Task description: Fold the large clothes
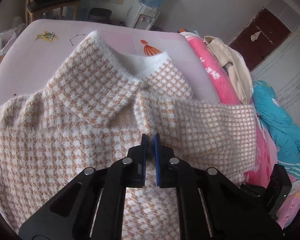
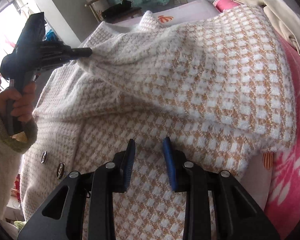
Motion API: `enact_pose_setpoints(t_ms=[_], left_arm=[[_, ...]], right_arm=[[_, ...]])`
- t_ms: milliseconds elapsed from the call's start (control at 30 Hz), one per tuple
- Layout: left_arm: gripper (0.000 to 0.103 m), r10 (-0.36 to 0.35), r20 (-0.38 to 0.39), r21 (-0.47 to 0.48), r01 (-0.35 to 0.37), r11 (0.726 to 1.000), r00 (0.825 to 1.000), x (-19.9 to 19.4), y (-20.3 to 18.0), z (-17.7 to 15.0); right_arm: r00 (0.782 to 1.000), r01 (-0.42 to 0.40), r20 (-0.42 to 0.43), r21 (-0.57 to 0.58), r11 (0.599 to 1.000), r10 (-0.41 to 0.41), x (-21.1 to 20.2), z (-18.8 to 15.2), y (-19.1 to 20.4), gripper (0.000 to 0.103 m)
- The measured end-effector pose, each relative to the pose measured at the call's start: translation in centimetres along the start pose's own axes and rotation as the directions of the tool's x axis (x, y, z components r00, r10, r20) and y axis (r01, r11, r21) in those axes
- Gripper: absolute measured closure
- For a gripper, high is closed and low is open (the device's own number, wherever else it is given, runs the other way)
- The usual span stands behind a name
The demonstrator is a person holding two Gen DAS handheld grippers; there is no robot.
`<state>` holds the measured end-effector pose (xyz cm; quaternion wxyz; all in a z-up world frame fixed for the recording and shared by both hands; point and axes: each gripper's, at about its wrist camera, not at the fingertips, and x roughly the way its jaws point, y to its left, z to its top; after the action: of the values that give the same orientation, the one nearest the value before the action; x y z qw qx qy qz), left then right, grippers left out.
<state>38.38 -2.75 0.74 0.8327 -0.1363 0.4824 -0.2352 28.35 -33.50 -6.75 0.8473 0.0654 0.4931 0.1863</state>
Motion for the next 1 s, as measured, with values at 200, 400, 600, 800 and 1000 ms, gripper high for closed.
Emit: enact_pose_setpoints(t_ms=[200,400,600,800,1000], left_arm=[[0.099,0.070,0.225,0.100,-0.095,0.990,0.972,-10.1,-2.8,0.1],[0.099,0.301,0.295,0.073,-0.335,0.939,0.907,-14.5,0.8,-4.0],[0.098,0.355,0.042,-0.039,-0.354,0.935,0.934,-9.6,10.1,-8.7],[0.062,0.177,0.095,-0.198,-0.155,0.968,0.980,-11.5,12.9,-8.8],[0.067,0.226,0.034,-0.213,-0.214,0.953,0.974,-7.6,13.1,-6.6]], right_arm=[[0.997,0.075,-0.017,-0.072,0.995,-0.076,-0.7,-0.6,1.5,0.073],[0.995,0.089,-0.028,-0.085,0.992,-0.091,-2.1,-1.7,1.8,0.068],[0.997,0.057,-0.056,0.003,0.998,-0.057,-3.1,-1.2,0.3,0.068],[0.997,0.075,0.011,0.069,0.995,-0.076,-5.4,1.4,-1.6,0.048],[0.994,0.058,0.079,0.252,0.966,-0.080,-4.7,5.7,-6.2,0.048]])
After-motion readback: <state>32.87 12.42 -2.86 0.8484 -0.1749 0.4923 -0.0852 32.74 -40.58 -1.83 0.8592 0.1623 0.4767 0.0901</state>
